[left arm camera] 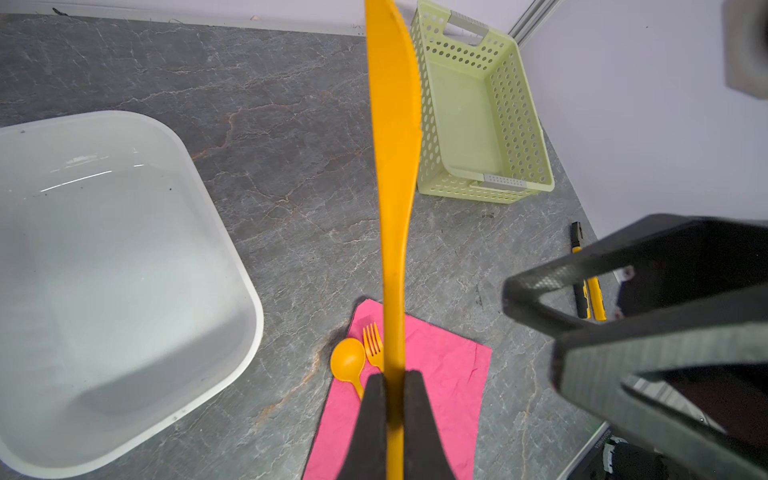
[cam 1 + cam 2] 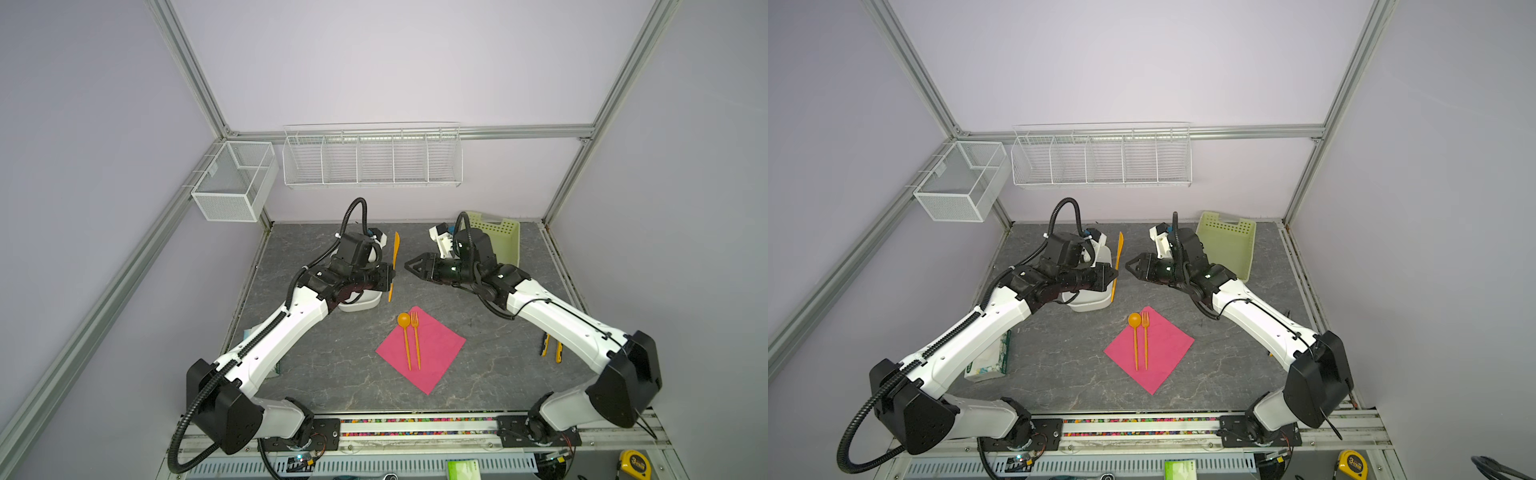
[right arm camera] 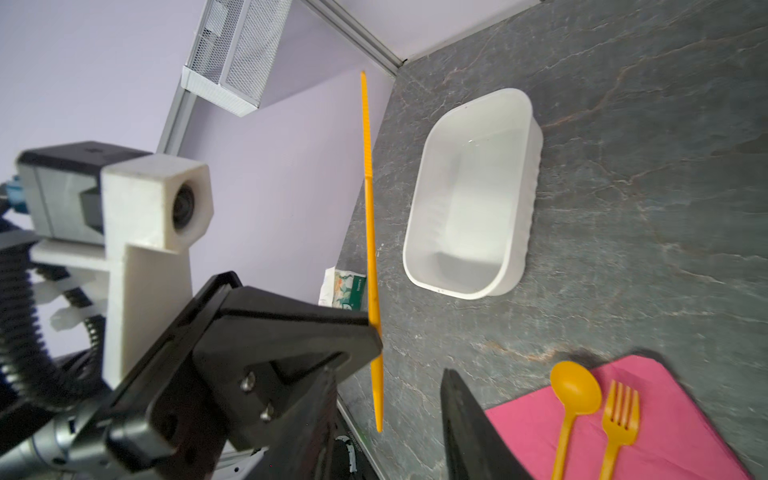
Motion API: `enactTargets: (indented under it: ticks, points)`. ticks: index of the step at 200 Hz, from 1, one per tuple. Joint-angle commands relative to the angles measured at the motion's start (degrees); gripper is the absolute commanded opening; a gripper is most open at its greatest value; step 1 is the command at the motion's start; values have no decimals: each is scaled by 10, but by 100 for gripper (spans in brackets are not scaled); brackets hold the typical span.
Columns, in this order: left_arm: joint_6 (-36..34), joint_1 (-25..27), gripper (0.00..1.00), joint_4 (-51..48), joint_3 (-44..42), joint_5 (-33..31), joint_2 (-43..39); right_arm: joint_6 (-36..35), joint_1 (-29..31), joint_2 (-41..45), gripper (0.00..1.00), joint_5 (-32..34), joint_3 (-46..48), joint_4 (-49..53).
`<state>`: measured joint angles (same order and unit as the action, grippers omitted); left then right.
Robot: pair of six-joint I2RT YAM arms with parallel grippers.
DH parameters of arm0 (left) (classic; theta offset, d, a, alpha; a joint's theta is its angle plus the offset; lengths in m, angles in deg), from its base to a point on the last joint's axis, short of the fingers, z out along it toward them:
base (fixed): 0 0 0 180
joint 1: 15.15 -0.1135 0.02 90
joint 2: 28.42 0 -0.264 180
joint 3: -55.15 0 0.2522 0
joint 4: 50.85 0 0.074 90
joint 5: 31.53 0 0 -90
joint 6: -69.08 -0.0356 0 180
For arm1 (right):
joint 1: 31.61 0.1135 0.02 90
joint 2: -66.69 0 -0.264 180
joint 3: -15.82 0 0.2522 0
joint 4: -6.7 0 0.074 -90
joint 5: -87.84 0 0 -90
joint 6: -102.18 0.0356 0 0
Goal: Place the utensils on the paper napkin and roll it up
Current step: 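Lift the knife upright with the left gripper while the right gripper approaches it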
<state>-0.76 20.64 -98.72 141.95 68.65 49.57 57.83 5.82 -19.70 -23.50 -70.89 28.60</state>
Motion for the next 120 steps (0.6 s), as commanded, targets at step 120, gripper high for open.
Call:
enactTargets:
  ticks: [120]
  points:
    - [14,8,0,11,-20,7,-21,62,16,-97,20,-41,-54,-79]
